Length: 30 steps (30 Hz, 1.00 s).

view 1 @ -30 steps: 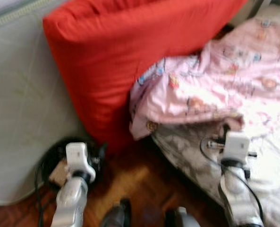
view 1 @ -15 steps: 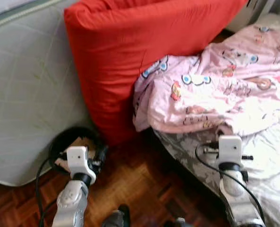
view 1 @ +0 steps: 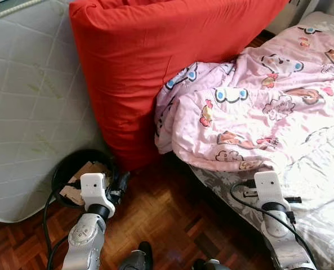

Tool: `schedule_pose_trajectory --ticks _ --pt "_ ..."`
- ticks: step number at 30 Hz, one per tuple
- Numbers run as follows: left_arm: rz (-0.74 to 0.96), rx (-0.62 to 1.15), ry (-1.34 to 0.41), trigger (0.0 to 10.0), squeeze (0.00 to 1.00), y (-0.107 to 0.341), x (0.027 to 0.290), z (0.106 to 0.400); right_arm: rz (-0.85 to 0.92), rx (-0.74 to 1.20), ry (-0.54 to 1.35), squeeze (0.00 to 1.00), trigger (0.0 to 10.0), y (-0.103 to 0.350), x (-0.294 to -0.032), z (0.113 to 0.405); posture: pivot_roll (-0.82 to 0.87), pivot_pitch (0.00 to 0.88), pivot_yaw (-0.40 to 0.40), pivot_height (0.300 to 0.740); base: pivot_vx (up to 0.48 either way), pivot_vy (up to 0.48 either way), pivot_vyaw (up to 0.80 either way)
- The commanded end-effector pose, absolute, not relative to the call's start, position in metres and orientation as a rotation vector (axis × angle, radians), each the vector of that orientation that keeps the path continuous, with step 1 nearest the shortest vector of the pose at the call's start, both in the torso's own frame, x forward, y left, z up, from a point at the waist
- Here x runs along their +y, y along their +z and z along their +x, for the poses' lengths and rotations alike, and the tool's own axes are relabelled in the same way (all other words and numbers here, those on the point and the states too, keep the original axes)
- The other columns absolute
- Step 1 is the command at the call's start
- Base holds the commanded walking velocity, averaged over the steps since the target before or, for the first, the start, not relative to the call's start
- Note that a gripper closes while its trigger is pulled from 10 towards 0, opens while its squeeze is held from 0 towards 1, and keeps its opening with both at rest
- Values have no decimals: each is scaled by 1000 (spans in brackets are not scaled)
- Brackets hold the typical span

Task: Clean up the room

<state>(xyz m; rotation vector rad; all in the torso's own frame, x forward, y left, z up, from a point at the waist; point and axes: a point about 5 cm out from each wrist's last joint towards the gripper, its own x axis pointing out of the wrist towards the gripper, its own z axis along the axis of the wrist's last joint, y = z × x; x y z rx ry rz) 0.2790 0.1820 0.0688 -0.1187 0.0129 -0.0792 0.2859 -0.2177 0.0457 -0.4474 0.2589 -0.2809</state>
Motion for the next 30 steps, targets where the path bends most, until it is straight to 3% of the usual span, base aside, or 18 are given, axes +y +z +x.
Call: schedule_pose_trajectory --ticks 1,11,20,24,30 --pt "-116 54 -86 10000 0 61 182 275 -459 319 -282 0 10000 35 -221 278 14 271 19 740 0 0 0" --pt "-120 62 -100 10000 0 60 181 274 -461 435 -163 0 10000 18 -216 264 13 270 14 740 0 0 0" --pt "-127 67 -105 10000 0 58 180 274 -626 500 -206 0 10000 15 -245 236 -2 271 3 740 0 0 0" --pt "-129 69 -109 10000 0 57 179 274 -746 520 -129 0 10000 12 -243 222 -5 270 2 740 0 0 0" --pt "-130 70 -112 10000 0 57 179 275 -819 329 -127 0 10000 35 -231 222 -8 269 2 740 0 0 0"
